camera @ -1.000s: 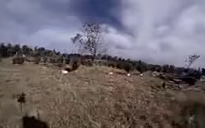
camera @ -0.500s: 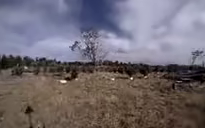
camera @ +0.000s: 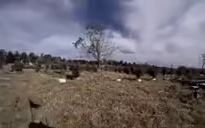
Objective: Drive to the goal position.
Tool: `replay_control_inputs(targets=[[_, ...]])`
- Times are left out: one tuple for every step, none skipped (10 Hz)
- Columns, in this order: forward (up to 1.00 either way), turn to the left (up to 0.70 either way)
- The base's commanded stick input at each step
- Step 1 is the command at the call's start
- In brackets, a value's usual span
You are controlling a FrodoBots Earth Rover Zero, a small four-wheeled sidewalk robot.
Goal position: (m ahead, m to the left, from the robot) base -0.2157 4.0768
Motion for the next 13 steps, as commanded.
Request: replay_control_inputs(targets=[[0.0, 0.0], [0.0, 0.0], [0.0, 0.0], [0.0, 0.0], [0.0, 0.06], [0.0, 0.32], [0.0, 0.32], [0.0, 0.07], [0.0, 0.0], [0.0, 0.0], [0.0, 0.0], [0.0, 0.0], [0.0, 0.0]])
